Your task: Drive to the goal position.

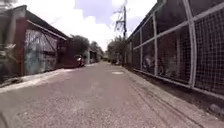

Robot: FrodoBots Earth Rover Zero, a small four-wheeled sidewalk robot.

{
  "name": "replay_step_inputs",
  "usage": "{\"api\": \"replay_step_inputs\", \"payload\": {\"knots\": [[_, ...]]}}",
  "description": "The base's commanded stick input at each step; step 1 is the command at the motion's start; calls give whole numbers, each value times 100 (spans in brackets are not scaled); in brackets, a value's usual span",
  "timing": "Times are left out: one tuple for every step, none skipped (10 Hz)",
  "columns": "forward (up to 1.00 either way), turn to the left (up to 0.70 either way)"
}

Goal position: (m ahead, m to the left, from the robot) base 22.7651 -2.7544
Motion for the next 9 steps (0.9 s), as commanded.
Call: {"api": "replay_step_inputs", "payload": {"knots": [[70, 0], [70, 0], [70, 0], [70, 0], [70, 0], [70, 0], [70, 0], [70, 0], [70, 0]]}}
